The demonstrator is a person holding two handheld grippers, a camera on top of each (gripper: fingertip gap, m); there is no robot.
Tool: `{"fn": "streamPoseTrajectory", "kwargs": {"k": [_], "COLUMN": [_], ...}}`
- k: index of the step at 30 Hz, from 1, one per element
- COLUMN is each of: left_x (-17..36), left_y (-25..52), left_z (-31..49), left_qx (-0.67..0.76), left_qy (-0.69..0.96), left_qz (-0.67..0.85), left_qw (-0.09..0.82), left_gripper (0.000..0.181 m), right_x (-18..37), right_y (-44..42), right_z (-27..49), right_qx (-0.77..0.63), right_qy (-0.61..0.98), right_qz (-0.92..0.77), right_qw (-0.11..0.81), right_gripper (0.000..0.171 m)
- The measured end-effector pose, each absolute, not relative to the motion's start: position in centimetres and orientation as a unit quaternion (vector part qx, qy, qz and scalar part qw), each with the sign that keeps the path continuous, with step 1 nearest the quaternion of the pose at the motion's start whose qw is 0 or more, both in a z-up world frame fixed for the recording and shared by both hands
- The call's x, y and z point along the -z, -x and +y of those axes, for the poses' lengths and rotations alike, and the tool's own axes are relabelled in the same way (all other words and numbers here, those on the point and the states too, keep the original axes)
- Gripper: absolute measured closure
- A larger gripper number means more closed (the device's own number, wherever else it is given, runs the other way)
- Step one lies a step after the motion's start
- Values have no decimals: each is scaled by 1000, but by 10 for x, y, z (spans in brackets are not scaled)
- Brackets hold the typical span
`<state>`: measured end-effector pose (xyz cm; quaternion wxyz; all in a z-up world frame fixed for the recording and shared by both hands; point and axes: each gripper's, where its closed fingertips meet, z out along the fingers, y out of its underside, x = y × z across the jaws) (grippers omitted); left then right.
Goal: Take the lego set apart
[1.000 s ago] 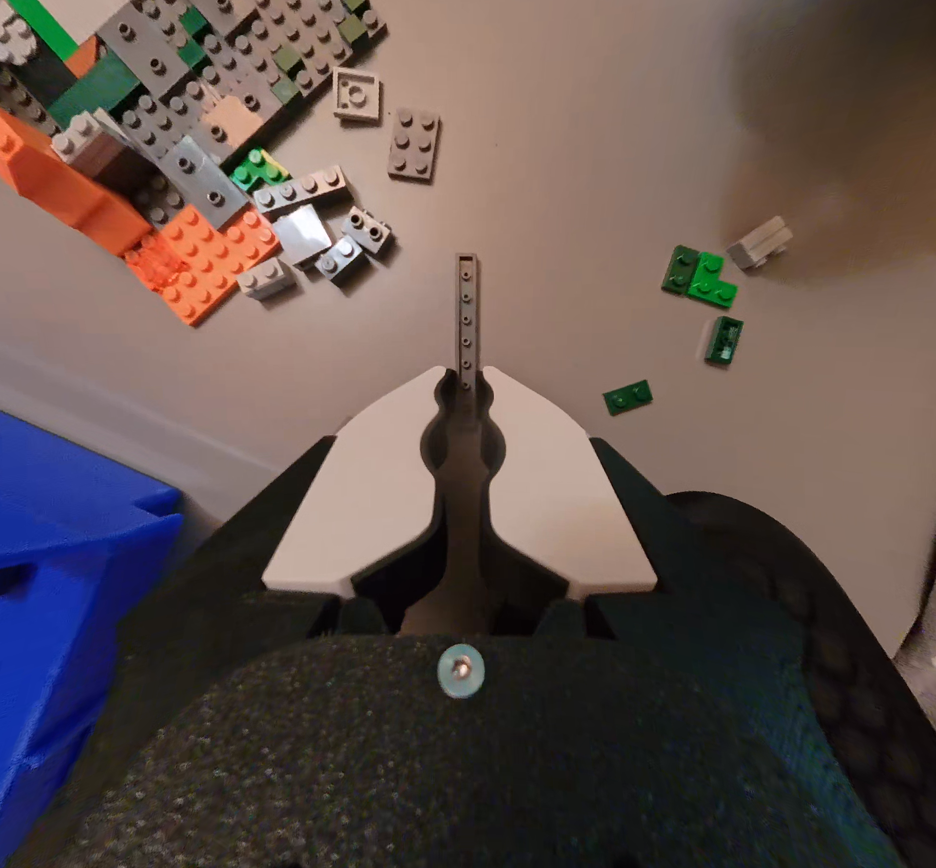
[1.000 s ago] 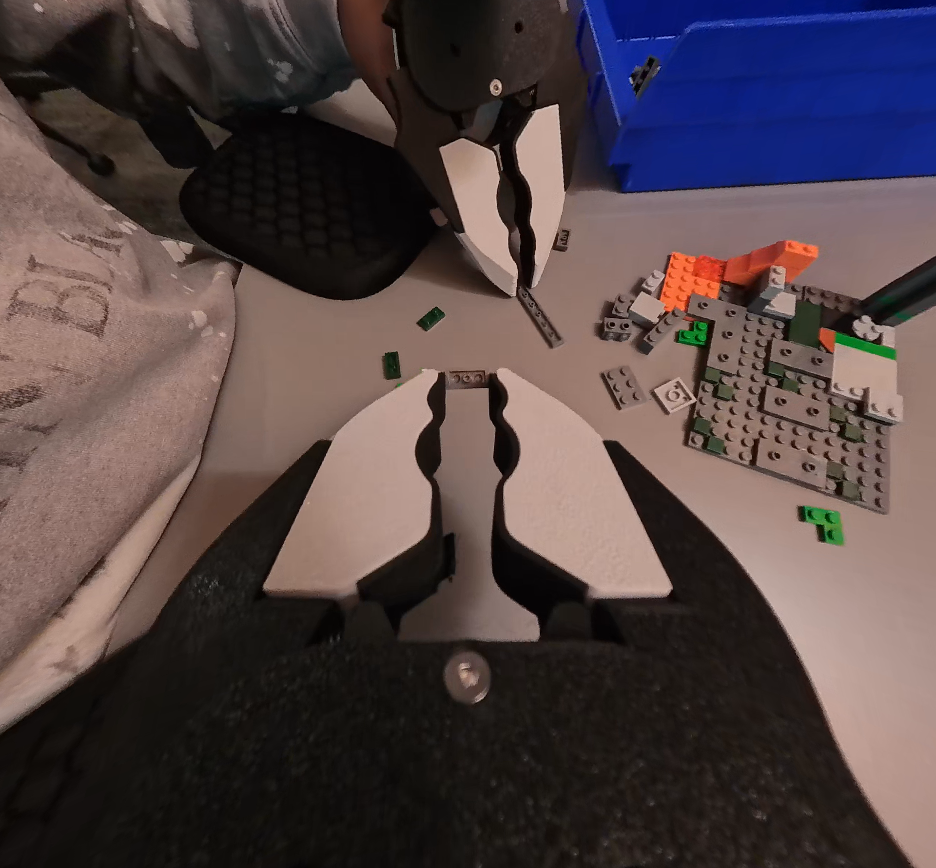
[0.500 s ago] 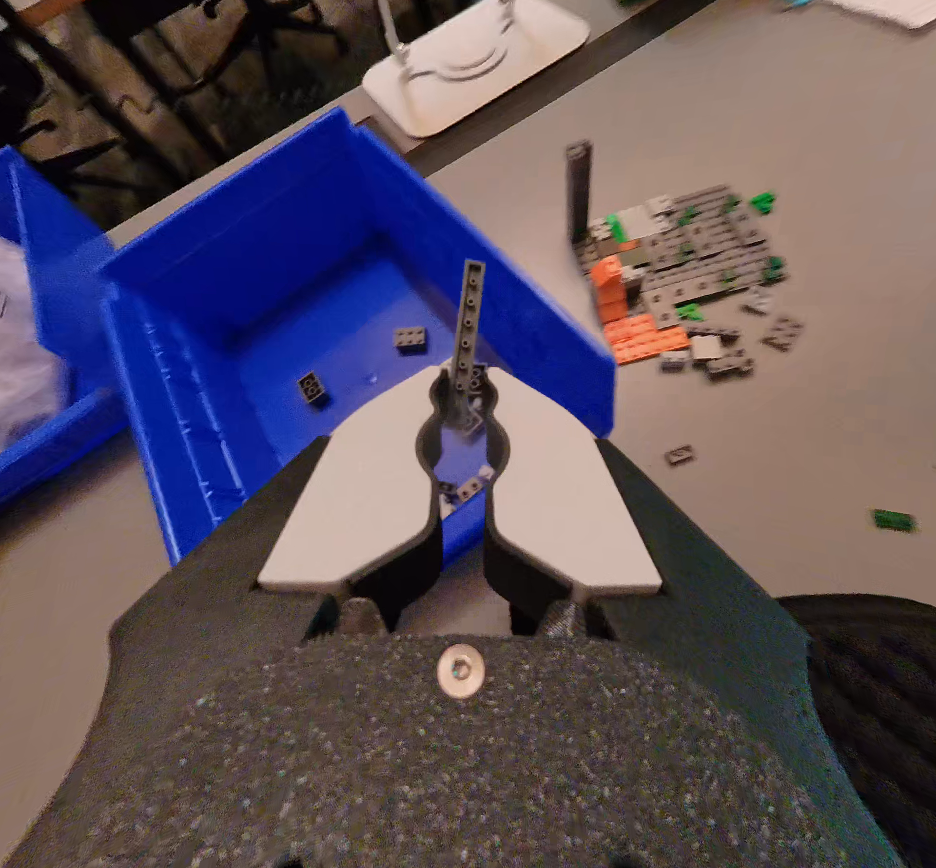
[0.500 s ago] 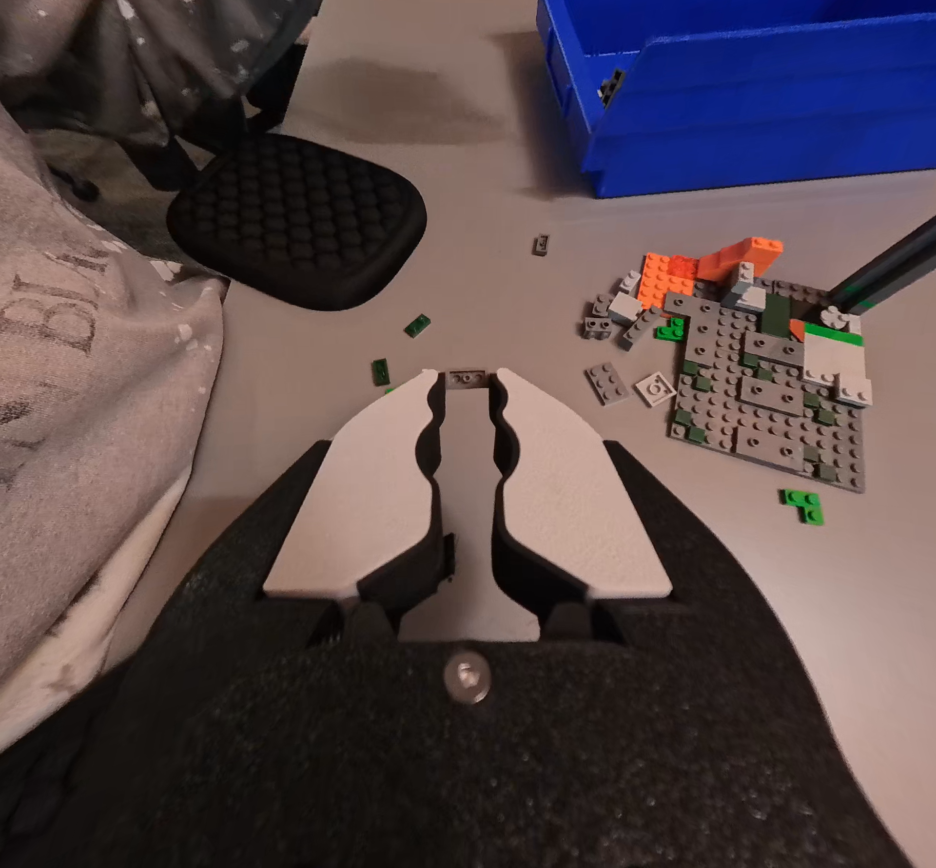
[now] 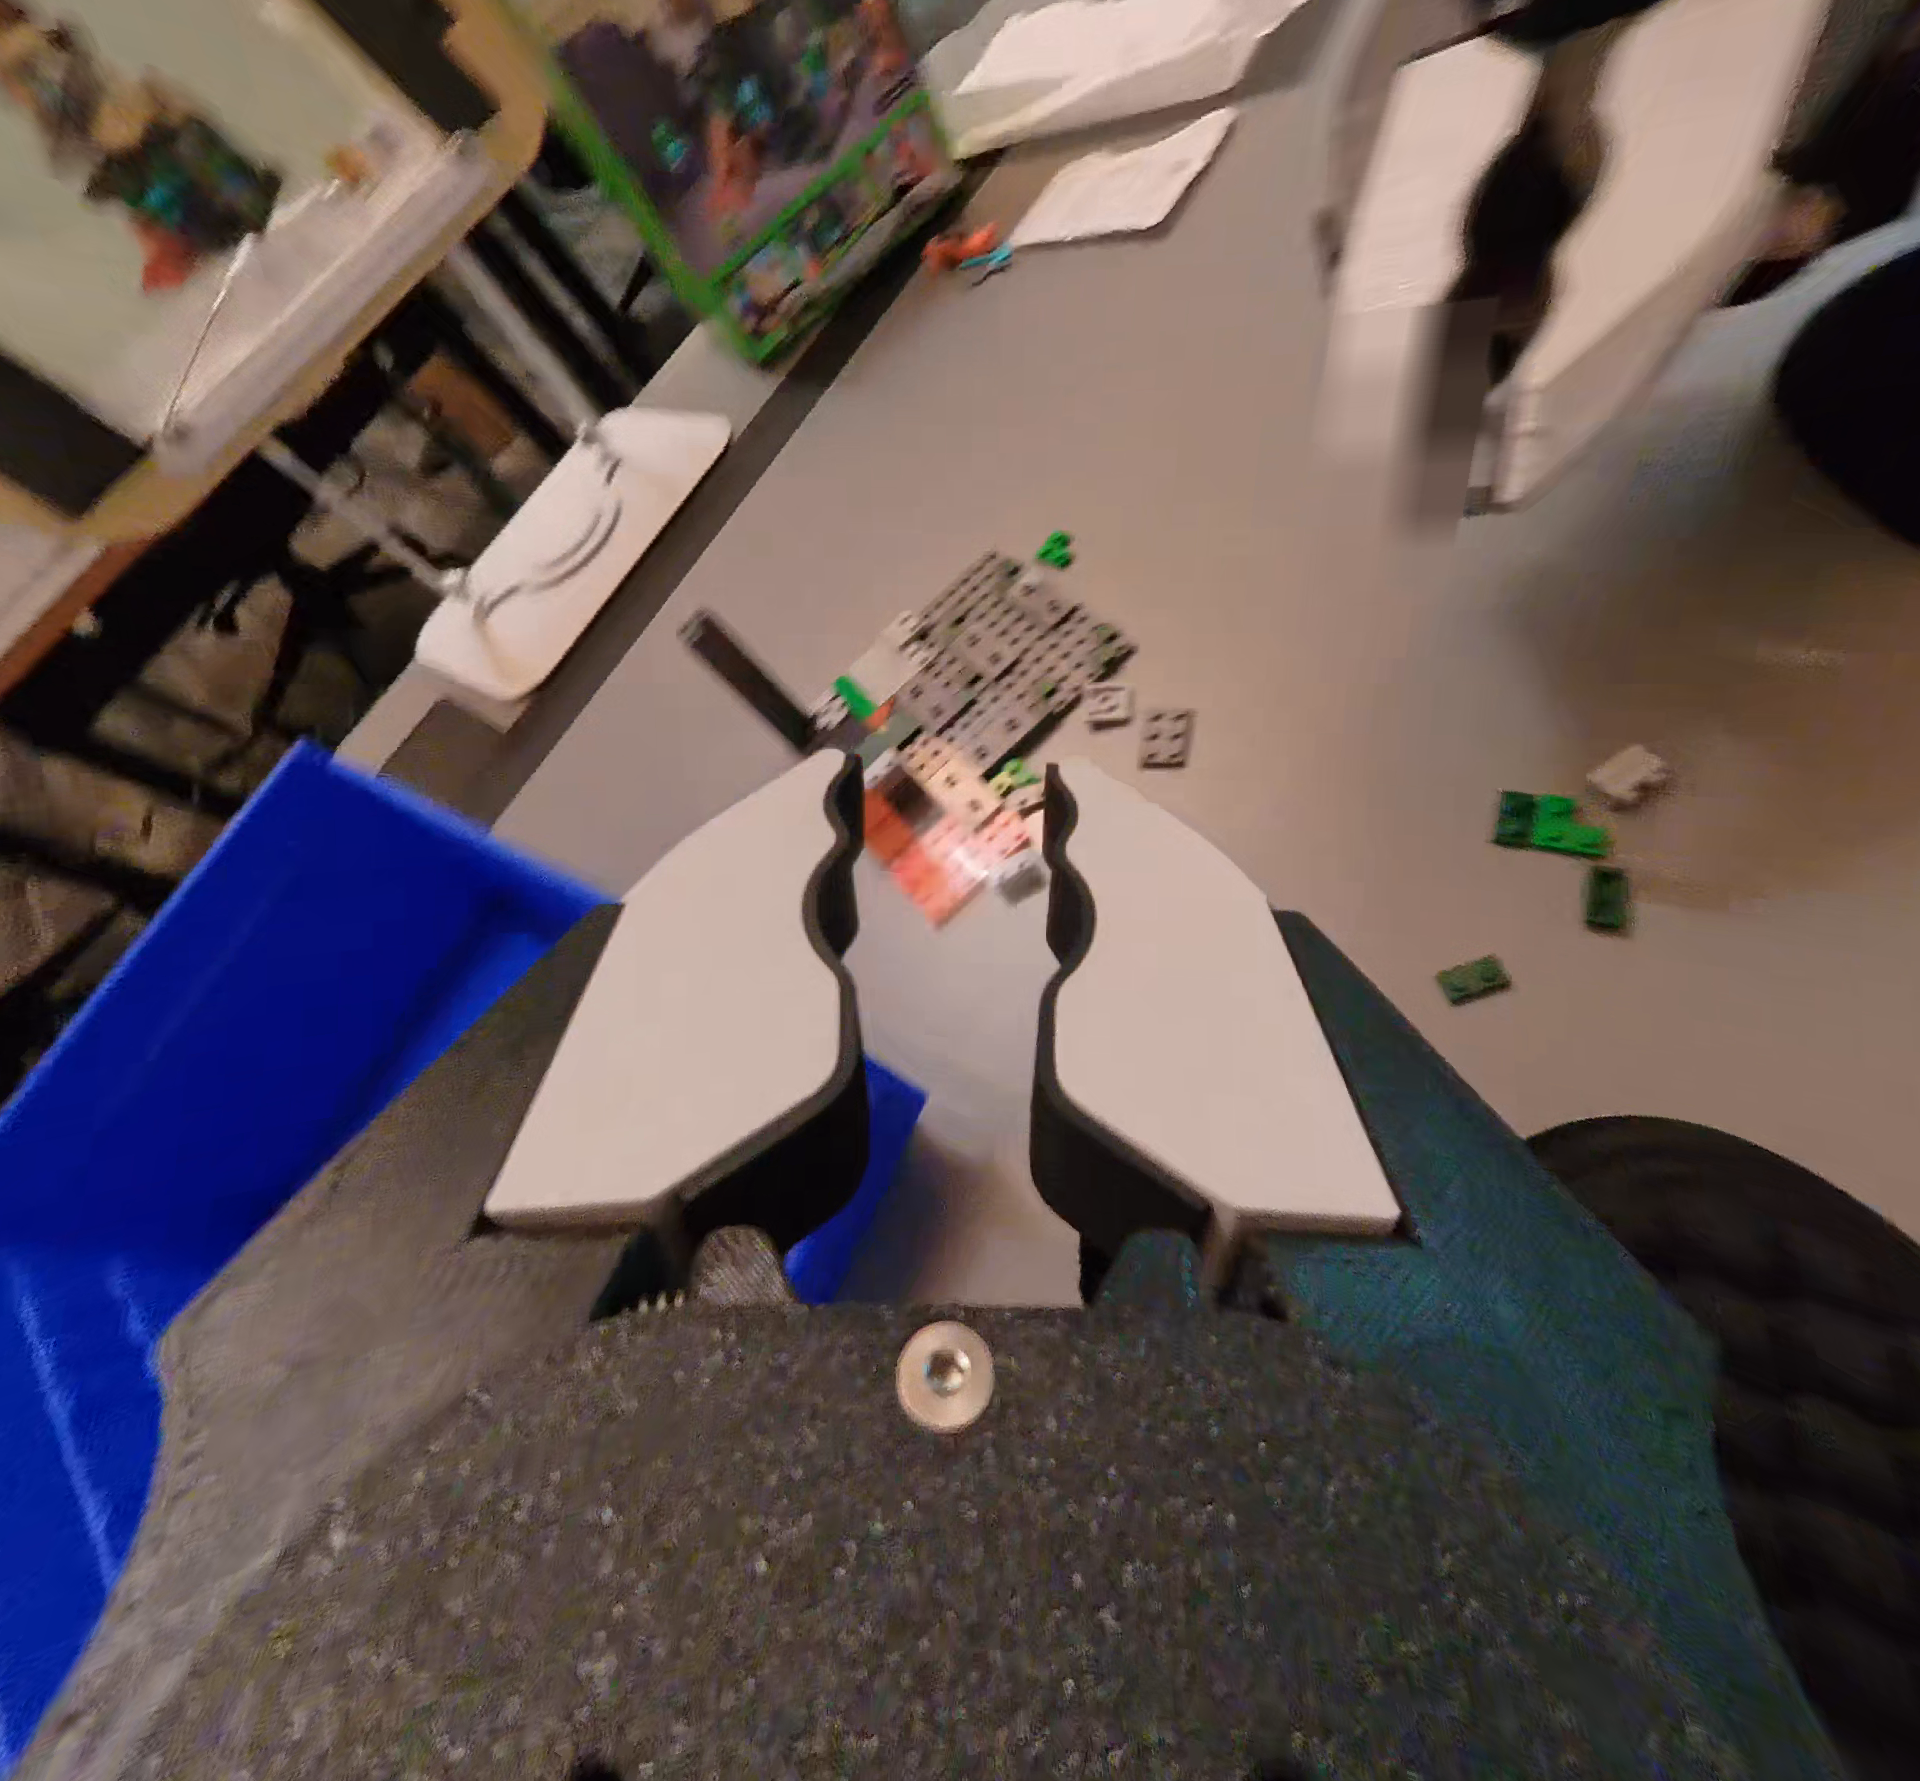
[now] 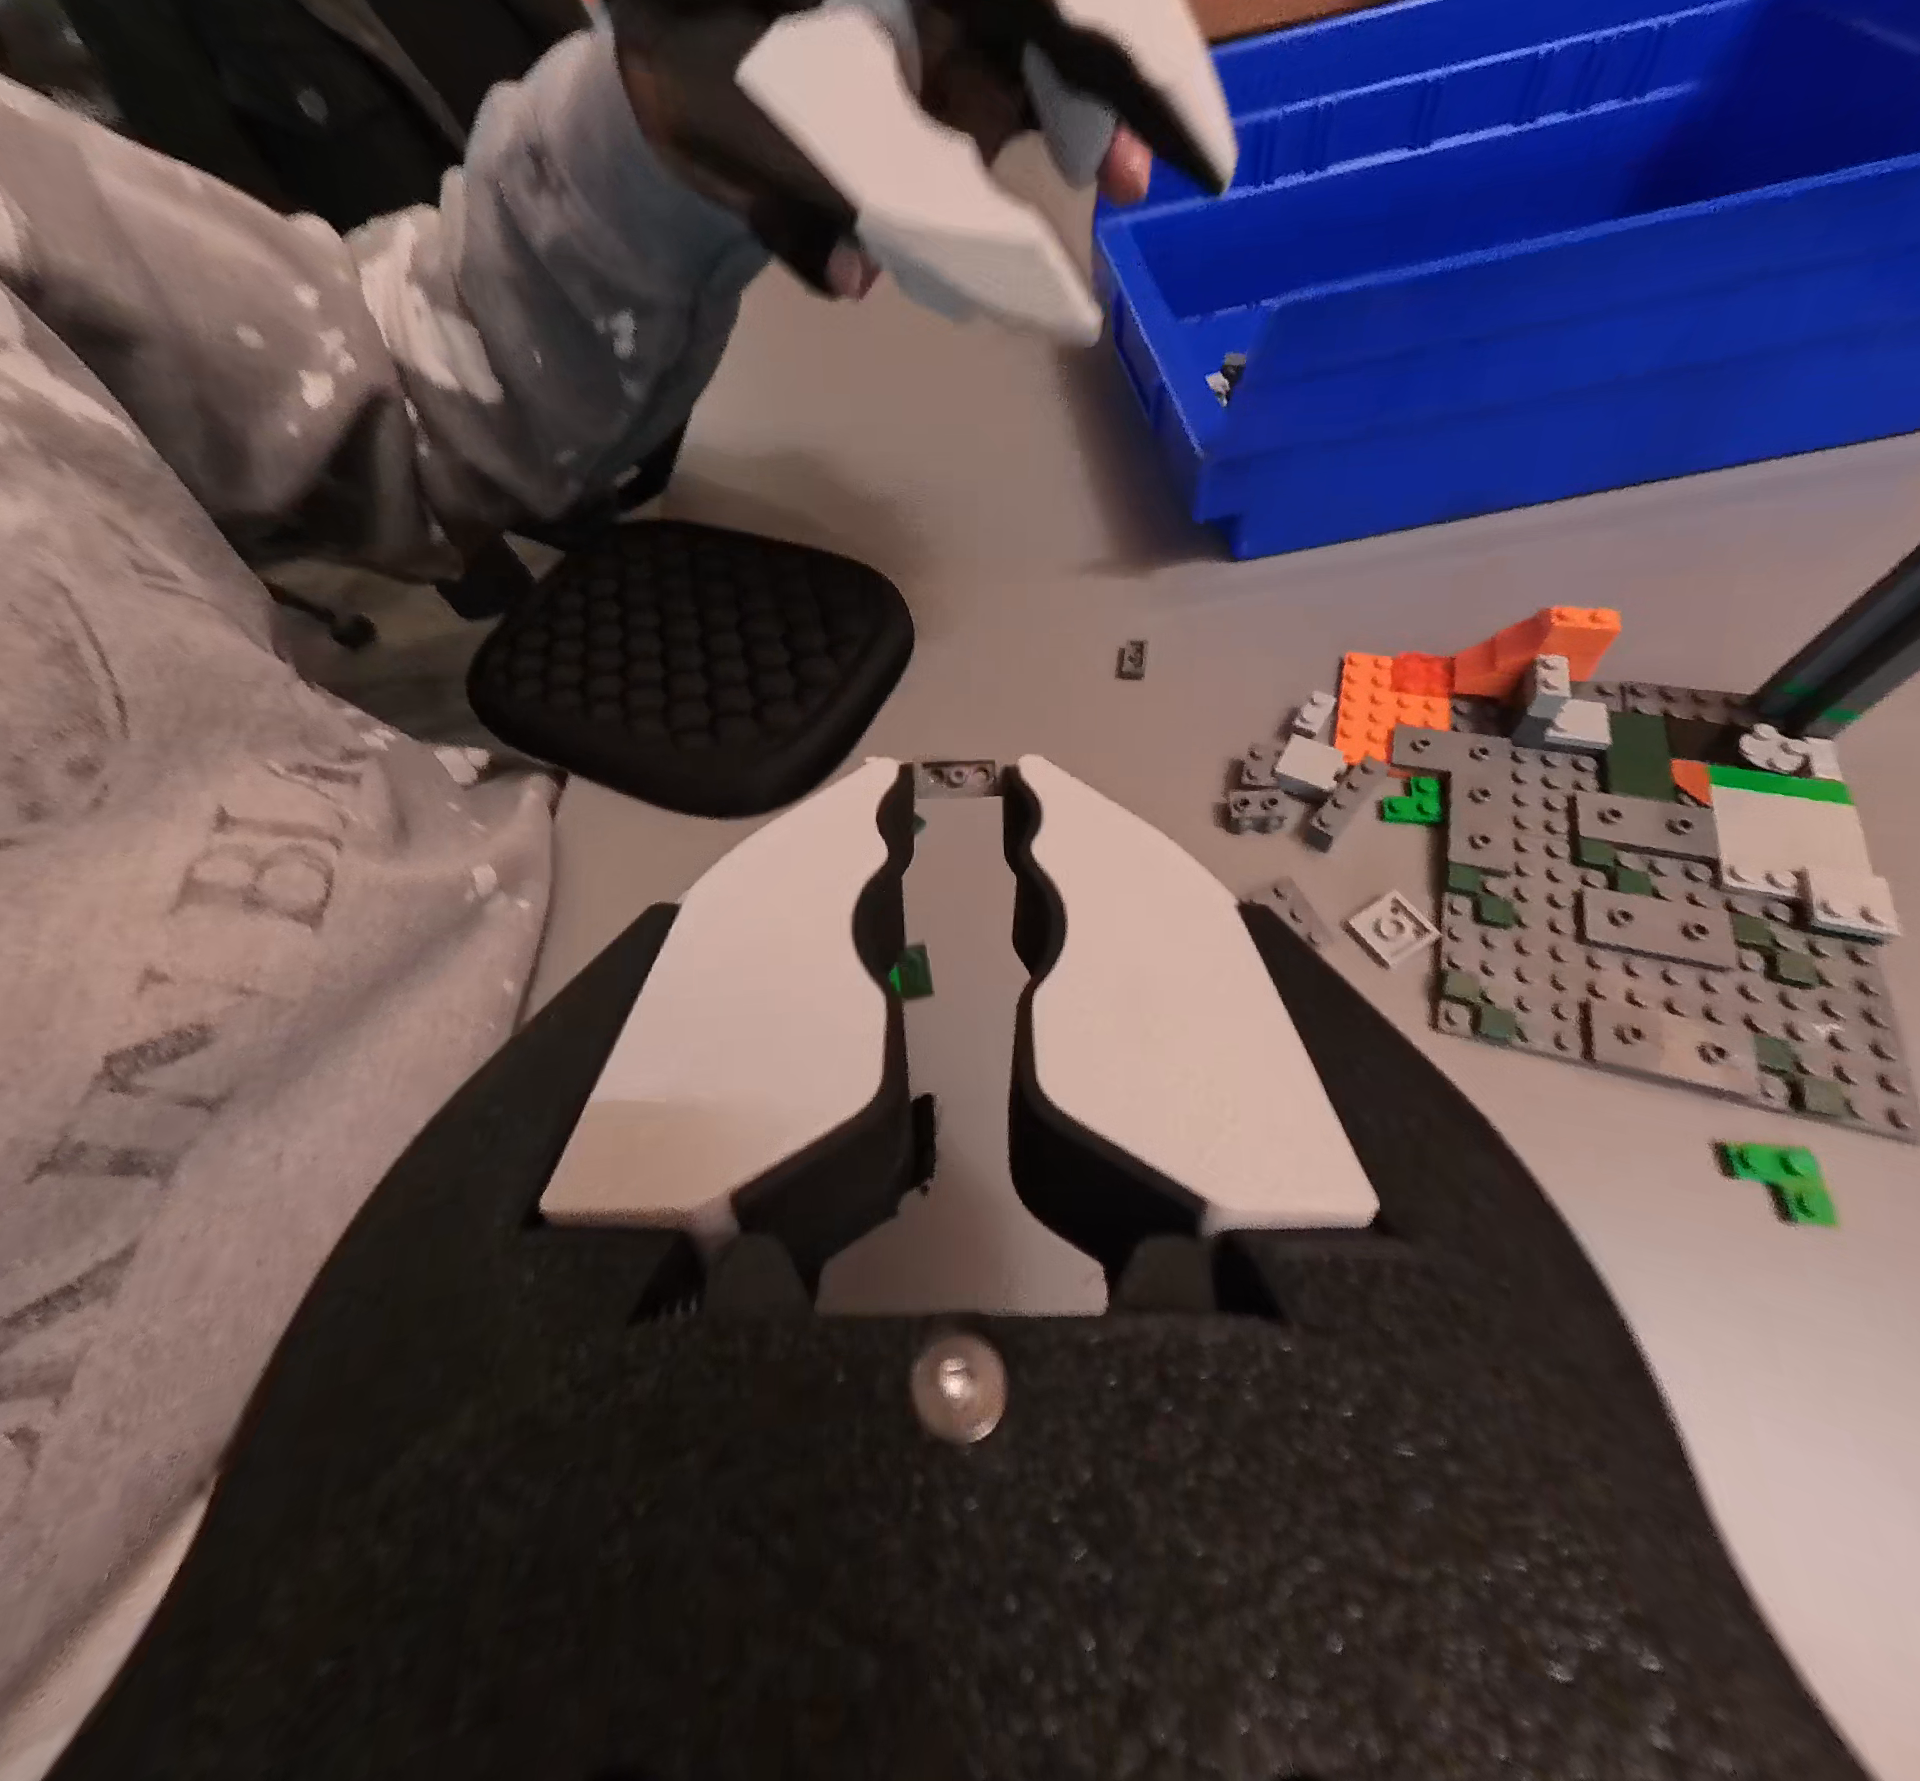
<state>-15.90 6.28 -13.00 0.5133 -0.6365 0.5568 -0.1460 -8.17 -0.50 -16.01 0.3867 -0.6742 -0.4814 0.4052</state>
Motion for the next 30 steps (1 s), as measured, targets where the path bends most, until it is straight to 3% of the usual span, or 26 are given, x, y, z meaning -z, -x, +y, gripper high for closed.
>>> {"fn": "streamPoseTrajectory", "kwargs": {"k": [10, 21, 25, 30], "left_x": [138, 139, 138, 140], "left_y": [98, 91, 96, 120], "left_z": [-9, -19, -18, 6], "left_qx": [197, 196, 191, 165], "left_qy": [518, 501, 500, 536], "left_qz": [656, 671, 674, 652], "left_qw": [512, 510, 509, 509], "left_gripper": [154, 171, 181, 181], "right_x": [139, 135, 134, 133], "right_y": [105, 113, 110, 94], "right_z": [-10, -16, -14, -8], "right_qx": [-549, -619, -631, -632], "right_qy": [651, 637, 637, 639], "right_qz": [-392, -352, -338, -325], "right_qw": [348, 294, 287, 294], "right_gripper": [156, 156, 145, 146]}}
